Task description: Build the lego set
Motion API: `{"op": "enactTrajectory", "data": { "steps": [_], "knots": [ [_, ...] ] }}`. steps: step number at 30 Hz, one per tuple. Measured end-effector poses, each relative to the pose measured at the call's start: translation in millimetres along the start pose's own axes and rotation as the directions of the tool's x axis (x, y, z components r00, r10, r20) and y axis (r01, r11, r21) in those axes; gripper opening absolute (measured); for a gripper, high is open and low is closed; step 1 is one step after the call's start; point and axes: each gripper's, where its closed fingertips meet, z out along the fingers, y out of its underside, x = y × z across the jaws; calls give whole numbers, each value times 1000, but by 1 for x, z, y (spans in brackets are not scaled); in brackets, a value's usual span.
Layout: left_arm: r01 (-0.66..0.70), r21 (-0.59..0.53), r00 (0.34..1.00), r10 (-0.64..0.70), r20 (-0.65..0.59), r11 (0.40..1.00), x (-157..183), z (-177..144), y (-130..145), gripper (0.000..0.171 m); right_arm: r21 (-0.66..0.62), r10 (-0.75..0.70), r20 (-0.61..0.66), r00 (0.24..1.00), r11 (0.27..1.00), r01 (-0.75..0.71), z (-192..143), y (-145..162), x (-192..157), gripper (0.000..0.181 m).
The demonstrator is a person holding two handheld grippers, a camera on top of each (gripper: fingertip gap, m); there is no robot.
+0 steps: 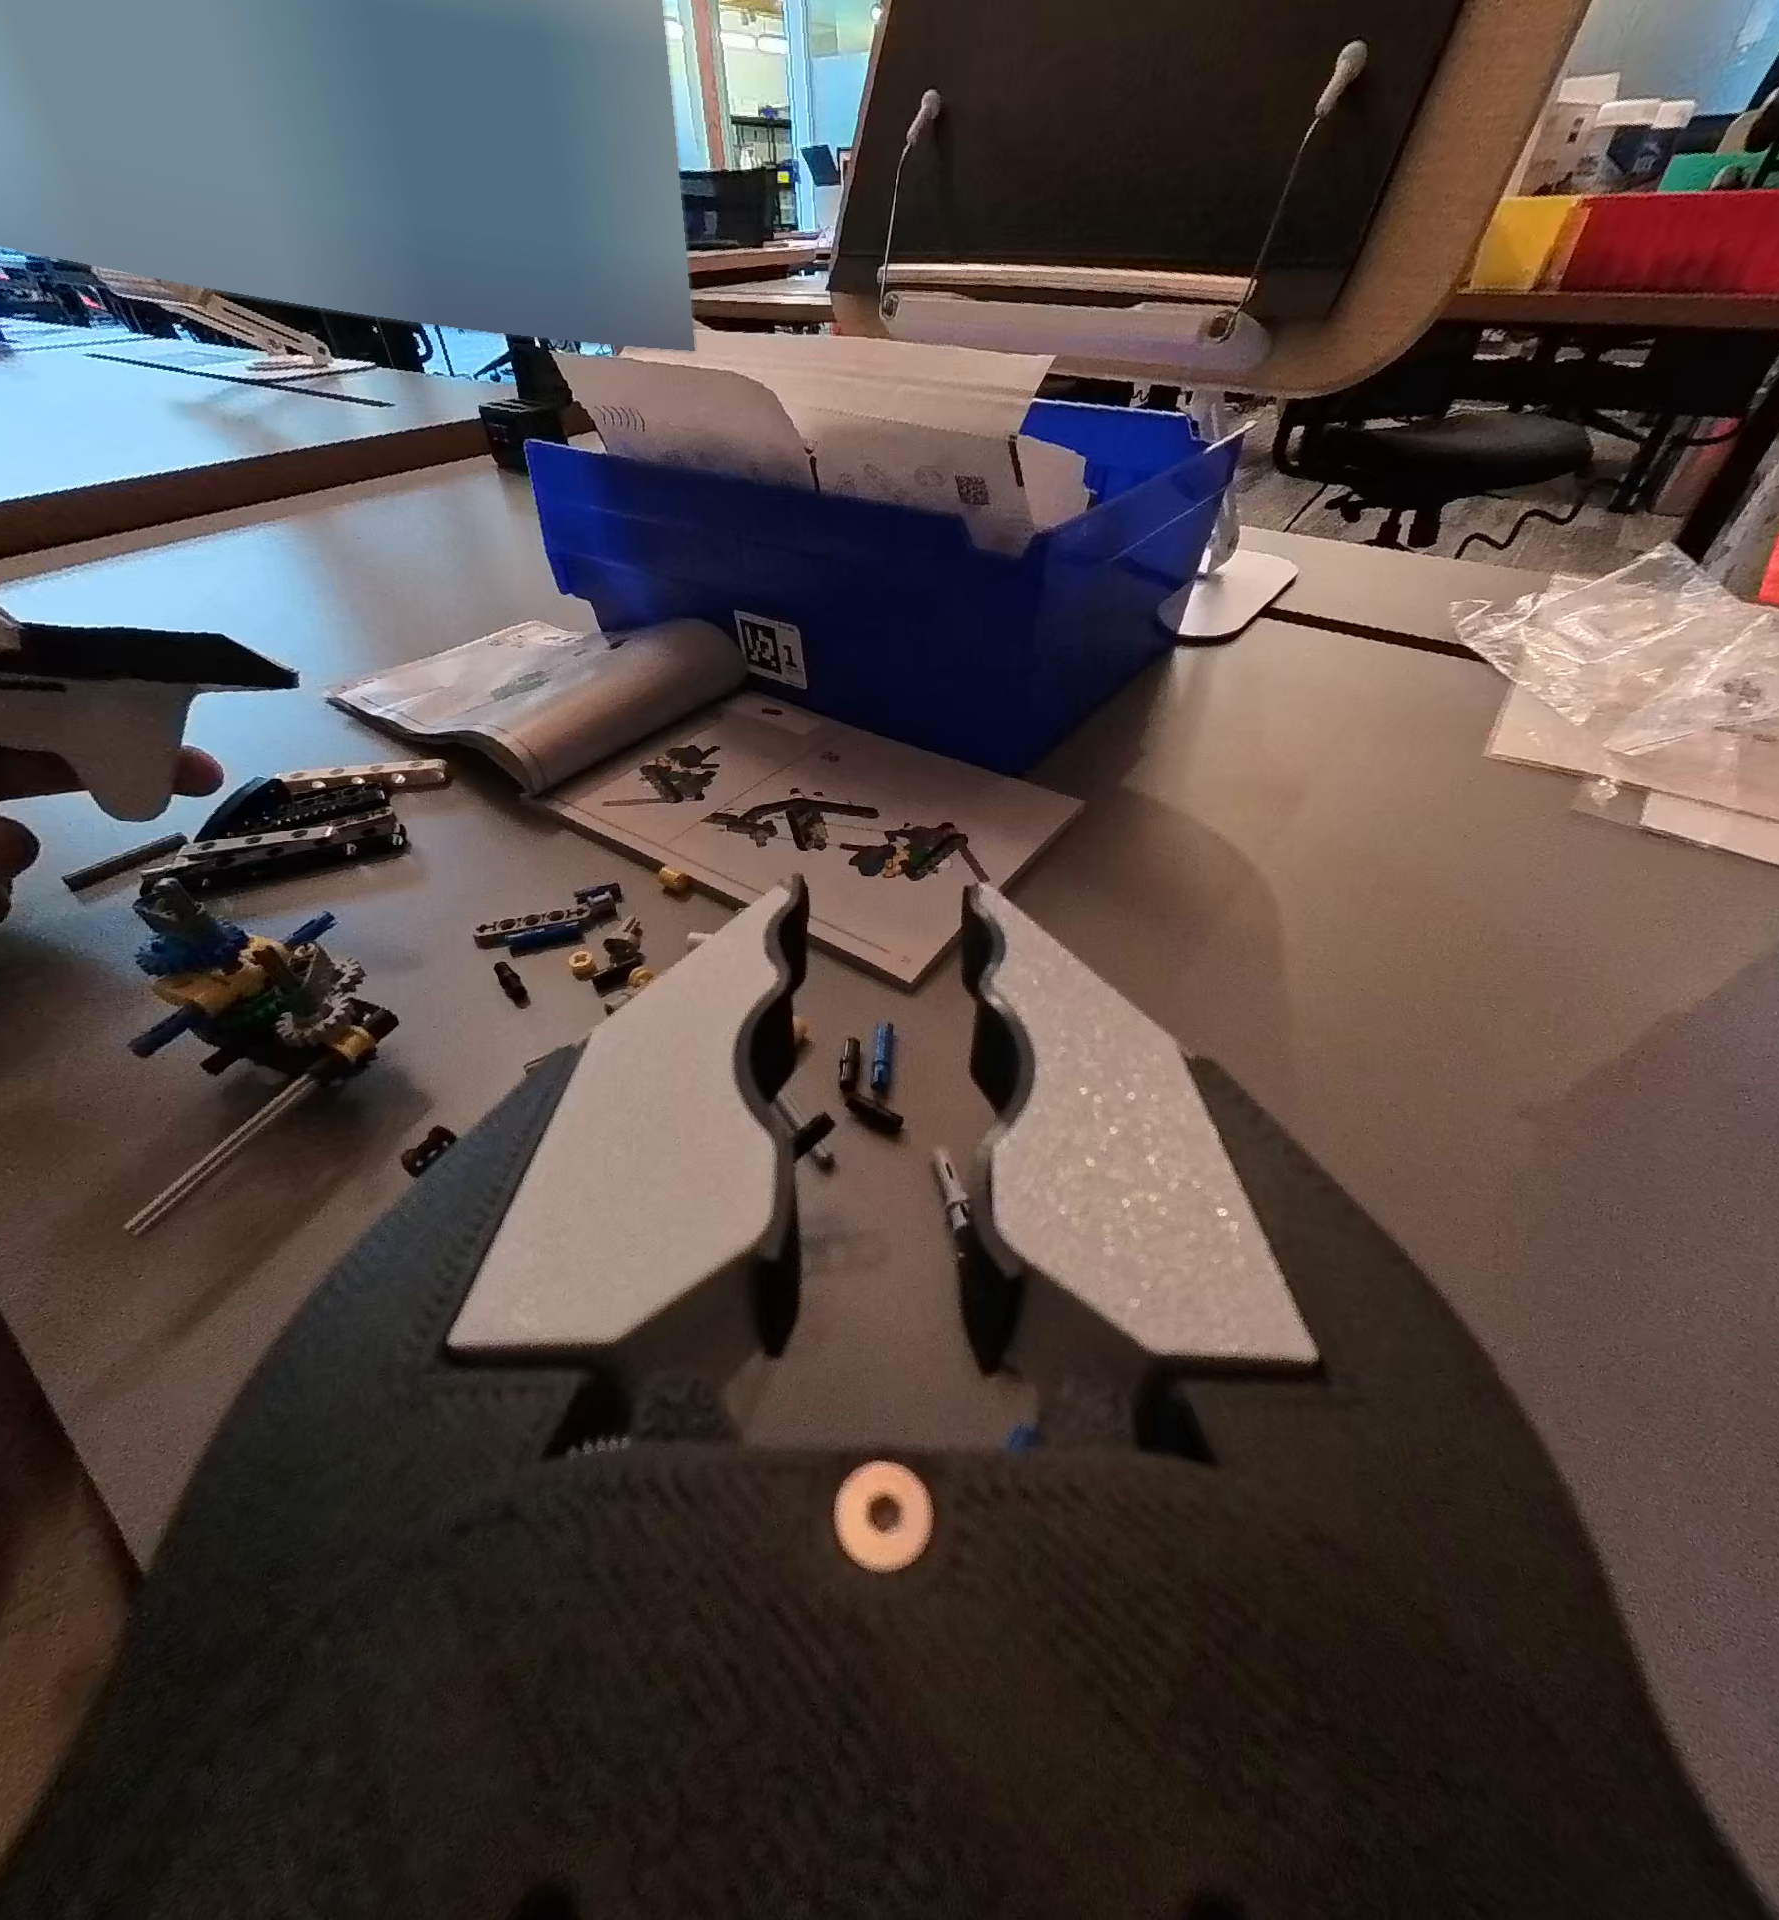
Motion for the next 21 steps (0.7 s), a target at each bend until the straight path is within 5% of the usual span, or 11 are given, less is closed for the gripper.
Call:
{"op": "enactTrajectory", "data": {
  "steps": [18,21],
  "knots": [
    [-8,-8,1000,8,-11,1000,2,0,1,66,-3,-2,5,1000,1000,2,0,1,-1,29],
    [-26,-141,996,14,-86,990,16,7,21,63,6,-2,5,1000,1000,2,-1,-1,0,33]
  ]
}}
